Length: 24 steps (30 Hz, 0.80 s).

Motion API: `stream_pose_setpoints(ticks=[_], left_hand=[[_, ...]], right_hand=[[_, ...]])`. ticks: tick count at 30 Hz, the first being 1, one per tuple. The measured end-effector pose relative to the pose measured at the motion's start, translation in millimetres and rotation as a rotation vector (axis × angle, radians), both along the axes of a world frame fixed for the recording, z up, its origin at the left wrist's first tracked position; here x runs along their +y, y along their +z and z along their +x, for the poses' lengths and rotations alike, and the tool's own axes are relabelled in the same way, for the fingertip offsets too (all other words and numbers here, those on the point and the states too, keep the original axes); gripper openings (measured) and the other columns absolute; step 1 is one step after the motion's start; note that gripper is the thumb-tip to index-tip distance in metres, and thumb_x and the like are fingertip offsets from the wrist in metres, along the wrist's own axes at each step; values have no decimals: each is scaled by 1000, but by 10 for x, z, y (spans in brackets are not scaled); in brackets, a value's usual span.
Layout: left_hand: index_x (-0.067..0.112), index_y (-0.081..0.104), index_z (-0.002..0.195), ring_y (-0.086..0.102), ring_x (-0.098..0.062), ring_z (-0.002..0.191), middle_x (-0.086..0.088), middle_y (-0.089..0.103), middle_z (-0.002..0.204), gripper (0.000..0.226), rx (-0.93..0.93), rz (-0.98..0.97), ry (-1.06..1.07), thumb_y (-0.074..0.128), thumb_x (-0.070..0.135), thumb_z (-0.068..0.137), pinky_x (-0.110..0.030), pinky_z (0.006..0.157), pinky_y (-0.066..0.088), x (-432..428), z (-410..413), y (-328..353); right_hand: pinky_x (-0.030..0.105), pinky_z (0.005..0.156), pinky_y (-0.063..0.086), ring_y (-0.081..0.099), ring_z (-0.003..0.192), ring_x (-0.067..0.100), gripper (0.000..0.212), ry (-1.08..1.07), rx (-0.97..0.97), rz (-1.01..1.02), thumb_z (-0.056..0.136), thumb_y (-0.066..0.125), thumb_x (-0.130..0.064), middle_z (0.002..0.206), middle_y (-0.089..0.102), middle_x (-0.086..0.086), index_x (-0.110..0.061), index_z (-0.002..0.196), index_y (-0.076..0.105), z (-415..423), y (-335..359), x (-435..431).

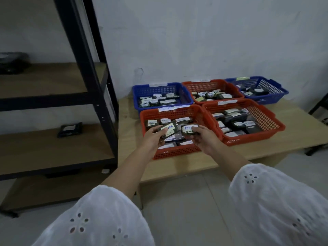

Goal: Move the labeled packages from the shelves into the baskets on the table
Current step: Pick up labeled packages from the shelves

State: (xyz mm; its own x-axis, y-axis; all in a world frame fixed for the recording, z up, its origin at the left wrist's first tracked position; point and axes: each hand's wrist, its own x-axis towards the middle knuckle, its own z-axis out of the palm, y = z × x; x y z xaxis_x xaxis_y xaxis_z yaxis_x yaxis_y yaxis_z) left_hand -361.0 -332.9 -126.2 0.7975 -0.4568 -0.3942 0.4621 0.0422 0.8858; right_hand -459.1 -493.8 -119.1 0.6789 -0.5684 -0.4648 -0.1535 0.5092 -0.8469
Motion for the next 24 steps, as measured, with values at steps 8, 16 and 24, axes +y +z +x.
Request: stream_pose_setpoints(ticks=[8,16,24], left_hand=[[10,58,120,60,-26,94,-13,63,112,37,-6,72,5,69,13,85,-30,69,51,-764,469,-96],[17,61,109,60,-21,95,-10,62,117,25,-73,108,-8,69,19,85,-26,64,48,-1268,1204,-90],[21,59,111,58,-17,96,-5,58,117,27,-95,157,-40,68,21,86,-27,69,50,-1533,1702,-183]], right_hand=[[22,51,47,54,56,12,7,1,93,79,88,63,-6,68,56,4,-7,85,57,413,-173,-841],[25,55,45,51,57,15,9,-39,89,131,91,58,-8,74,57,11,-6,83,56,1119,-142,-1366],[26,58,45,52,60,15,7,-30,115,151,91,59,-12,77,59,9,-6,90,57,1595,-238,-1725]])
